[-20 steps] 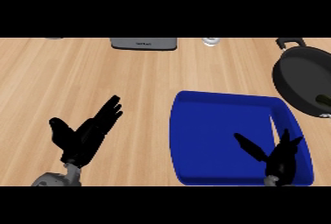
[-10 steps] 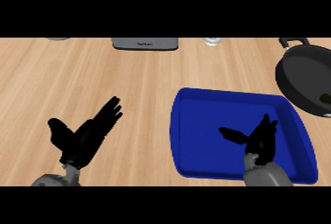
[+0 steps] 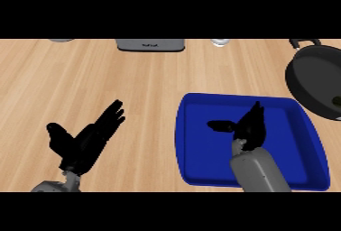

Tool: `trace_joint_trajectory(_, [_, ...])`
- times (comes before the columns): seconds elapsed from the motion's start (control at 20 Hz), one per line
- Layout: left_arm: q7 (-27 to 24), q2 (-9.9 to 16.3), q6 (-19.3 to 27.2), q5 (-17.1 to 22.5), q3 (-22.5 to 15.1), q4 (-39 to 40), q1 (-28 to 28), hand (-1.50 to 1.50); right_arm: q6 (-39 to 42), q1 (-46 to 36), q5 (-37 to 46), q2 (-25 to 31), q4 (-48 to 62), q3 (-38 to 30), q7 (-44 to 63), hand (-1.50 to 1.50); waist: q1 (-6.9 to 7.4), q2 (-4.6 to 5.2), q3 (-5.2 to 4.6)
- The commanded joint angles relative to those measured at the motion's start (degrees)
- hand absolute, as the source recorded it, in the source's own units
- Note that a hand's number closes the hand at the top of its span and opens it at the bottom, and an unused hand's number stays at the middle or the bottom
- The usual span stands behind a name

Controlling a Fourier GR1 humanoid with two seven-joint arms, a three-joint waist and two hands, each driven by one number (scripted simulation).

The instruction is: Pick the squash from the tray and place it in the pot

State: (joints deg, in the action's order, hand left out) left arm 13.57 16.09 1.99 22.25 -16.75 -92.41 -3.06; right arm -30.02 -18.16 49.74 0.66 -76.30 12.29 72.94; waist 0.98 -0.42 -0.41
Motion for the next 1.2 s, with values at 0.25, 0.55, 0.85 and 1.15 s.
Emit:
trace_joint_trajectory(0.25, [-1.0,-0.5,-0.7,0.2,0.8,1.0,-0.3,0.00,3.9,-3.1,1.0,-0.7,9.6,-2.5,12.4,-1.50,-0.01,0.34,0.06])
trace_joint_trajectory(0.55, [-0.1,0.3,-1.1,0.6,1.4,0.0,0.1,0.00,3.3,-4.2,0.9,-0.7,11.0,-2.1,12.3,-1.50,-0.03,-0.10,0.13])
trace_joint_trajectory(0.85, [1.0,0.2,-1.2,0.5,1.4,1.1,-1.0,0.00,3.0,-7.0,-2.1,-0.7,14.1,-1.8,12.3,-1.50,0.21,0.10,0.12])
trace_joint_trajectory(1.15, [0.4,-1.3,0.5,-1.0,0.5,0.4,-0.6,0.00,0.2,-3.6,-2.5,-0.6,15.6,0.1,12.3,-1.50,-0.24,-0.12,0.19])
